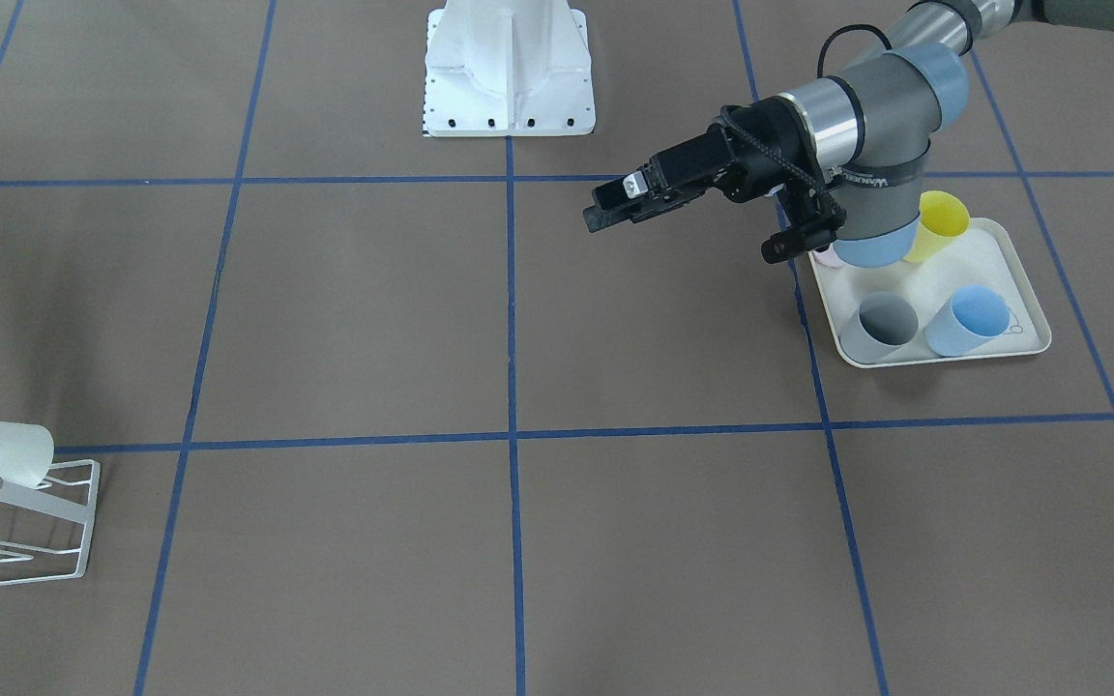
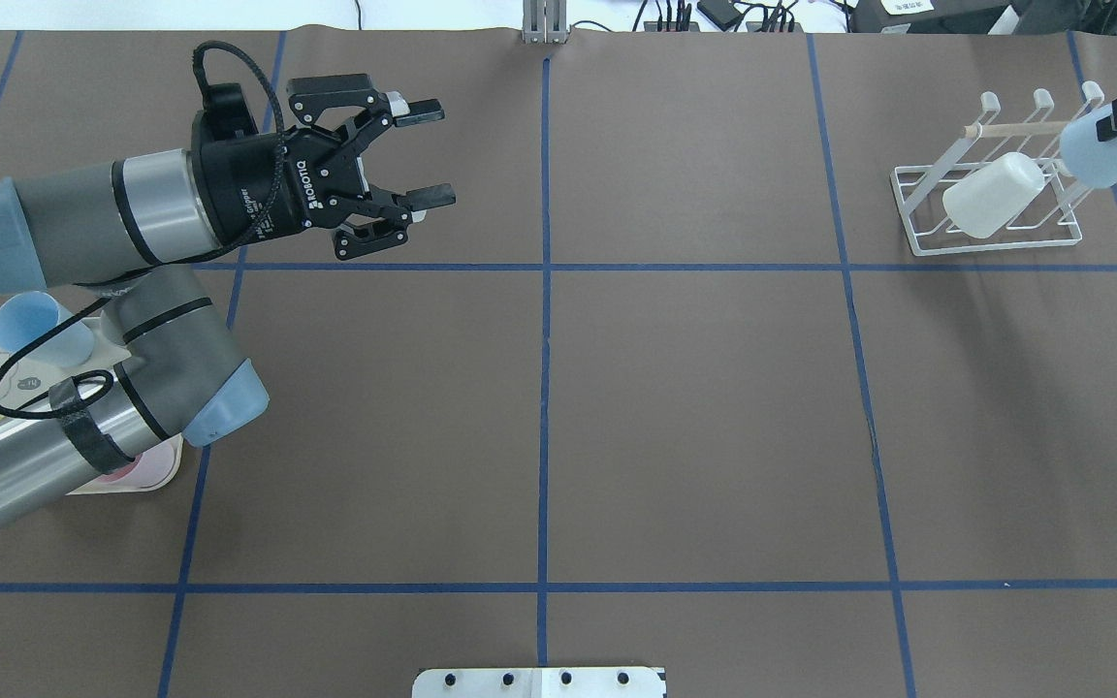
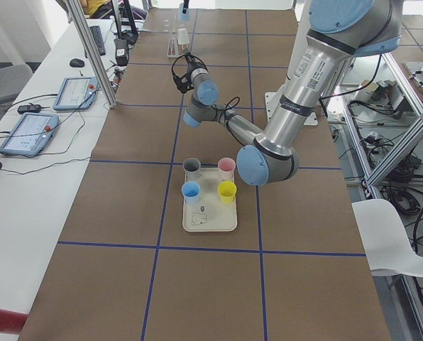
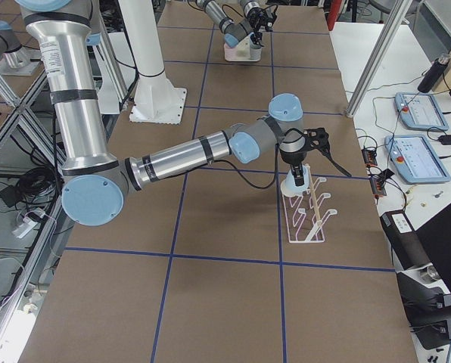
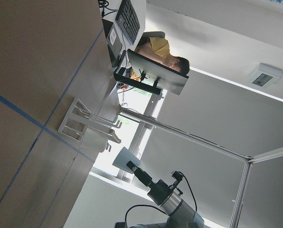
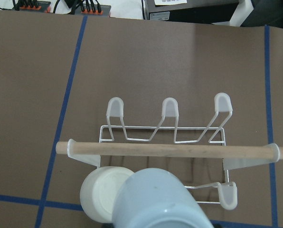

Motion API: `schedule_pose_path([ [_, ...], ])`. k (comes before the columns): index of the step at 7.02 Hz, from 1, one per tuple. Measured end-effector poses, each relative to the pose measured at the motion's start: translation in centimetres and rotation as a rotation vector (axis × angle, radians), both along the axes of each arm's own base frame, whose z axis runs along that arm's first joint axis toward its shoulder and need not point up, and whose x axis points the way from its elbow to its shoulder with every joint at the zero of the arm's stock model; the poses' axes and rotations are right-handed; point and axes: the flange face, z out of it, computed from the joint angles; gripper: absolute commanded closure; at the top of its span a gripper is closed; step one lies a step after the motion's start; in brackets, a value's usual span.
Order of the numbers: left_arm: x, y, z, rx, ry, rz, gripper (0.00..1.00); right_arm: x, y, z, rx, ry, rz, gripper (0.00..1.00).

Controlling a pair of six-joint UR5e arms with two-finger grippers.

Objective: Transfer IKEA cup to right arm and place on rack

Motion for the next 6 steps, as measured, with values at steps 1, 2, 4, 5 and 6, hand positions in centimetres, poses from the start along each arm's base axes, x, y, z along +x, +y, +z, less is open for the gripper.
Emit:
schedule_pose_path([
  [1, 0.1, -0.1, 0.1, -0.003, -0.003, 0.001, 0.0, -0.2, -0.3, 0.7, -0.01, 0.007, -0.022, 1.0],
  [2, 0.2, -0.1, 0.2, -0.005, -0.004, 0.001, 0.0, -0.4, -0.7, 2.0, -0.011, 0.024, -0.05, 1.0],
  [4, 0.3, -0.1, 0.3, -0.007, -0.006, 0.001, 0.0, -0.6, -1.7, 3.6, -0.011, 0.046, -0.086, 1.0],
  [5, 0.4, -0.1, 0.3, -0.007, -0.006, 0.001, 0.0, -0.7, -2.1, 4.1, -0.017, 0.049, -0.092, 1.0],
  [6, 0.4, -0.1, 0.3, -0.008, -0.006, 0.001, 0.0, -0.9, -2.5, 4.3, -0.022, 0.051, -0.094, 1.0],
])
